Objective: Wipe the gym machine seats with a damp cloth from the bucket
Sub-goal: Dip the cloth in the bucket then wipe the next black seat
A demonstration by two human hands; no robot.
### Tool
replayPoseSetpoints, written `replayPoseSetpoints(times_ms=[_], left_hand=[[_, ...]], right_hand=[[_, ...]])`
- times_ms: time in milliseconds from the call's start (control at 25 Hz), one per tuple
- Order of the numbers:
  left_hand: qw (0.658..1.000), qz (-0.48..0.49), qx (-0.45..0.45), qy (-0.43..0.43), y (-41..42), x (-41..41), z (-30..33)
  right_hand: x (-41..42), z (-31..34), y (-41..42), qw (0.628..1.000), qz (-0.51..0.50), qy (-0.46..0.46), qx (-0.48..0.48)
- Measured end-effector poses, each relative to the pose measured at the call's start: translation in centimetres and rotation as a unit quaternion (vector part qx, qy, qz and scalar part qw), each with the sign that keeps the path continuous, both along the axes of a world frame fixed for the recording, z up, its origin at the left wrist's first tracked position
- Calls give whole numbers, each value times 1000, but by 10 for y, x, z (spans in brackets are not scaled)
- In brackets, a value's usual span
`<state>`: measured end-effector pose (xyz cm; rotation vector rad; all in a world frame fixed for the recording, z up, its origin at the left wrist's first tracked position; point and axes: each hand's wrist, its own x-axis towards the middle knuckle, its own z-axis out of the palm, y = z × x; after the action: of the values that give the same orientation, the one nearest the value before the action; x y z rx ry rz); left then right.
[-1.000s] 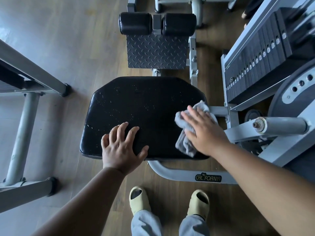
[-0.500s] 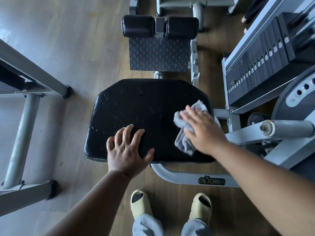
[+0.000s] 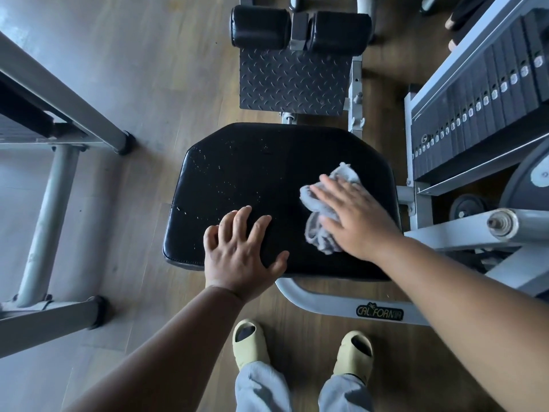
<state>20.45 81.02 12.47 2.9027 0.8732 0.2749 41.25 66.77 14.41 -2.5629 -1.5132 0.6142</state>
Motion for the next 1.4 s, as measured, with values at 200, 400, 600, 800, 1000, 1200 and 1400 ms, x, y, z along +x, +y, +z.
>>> replayPoseSetpoints(times_ms=[200,400,600,800,1000,1200,1400], left_hand=[[1000,2,-5,1,-1,0,0],[1000,3,0,-4,0,-1,-1],[1000,-2,-3,-5,0,-1,0],[1000,2,-3,-13,0,0,-1],[1000,0,-8,4,0,-2,-1],[998,12,-42,37,0,-1,17],[997,-8,-59,-45,-16,43,45]], right_hand=[[74,-4,54,982,-178,-19,-59],[15,-7,85,999,-38,-8,-21],[45,-6,22,998,-56,1,-19],[78,-3,116,985,-153,-31,-69],[-7,-3,85,1000,8,8,-11],[1,28,22,931,-125,301,162],[24,10,-15,966,-249,68,30]])
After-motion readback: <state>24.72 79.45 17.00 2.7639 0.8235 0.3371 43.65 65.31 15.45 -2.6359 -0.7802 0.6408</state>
